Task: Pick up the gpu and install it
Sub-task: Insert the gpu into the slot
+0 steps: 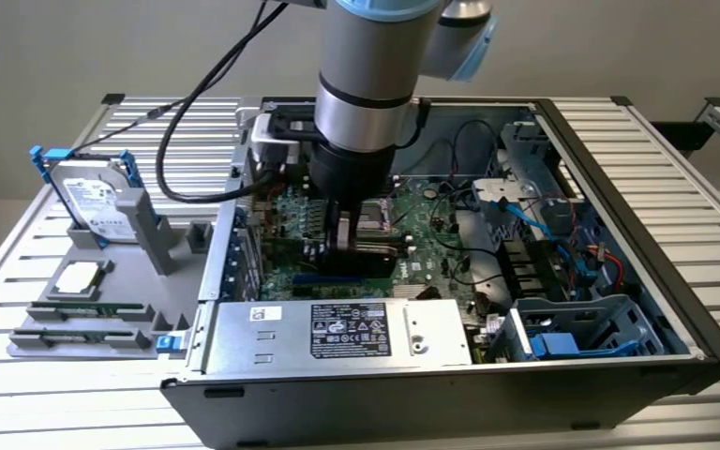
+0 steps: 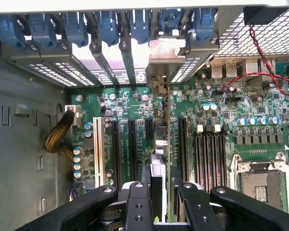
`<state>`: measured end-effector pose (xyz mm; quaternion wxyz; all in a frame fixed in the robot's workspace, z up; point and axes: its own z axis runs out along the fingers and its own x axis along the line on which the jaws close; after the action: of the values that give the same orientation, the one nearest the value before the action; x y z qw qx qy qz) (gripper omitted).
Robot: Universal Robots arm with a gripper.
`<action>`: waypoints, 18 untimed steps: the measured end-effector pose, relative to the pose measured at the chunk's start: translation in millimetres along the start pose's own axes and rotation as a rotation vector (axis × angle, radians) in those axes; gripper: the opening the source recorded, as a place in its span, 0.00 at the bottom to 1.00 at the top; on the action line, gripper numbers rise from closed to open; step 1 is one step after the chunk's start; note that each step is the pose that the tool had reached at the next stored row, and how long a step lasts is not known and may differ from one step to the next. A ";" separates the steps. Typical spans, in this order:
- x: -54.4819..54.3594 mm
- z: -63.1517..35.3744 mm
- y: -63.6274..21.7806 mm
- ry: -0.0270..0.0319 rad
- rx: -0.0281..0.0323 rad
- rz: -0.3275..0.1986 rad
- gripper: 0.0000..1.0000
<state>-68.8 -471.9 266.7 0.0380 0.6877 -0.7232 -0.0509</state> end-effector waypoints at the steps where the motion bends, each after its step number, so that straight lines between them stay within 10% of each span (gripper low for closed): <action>1: -0.9 0.0 0.1 0.0029 0.0002 0.000 0.27; 10: -8.5 0.8 3.6 0.0324 0.0018 0.004 0.27; 18: -8.6 0.7 3.9 0.0331 0.0034 0.002 0.27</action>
<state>-72.3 -463.0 266.6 0.0489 0.6878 -0.7233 -0.0382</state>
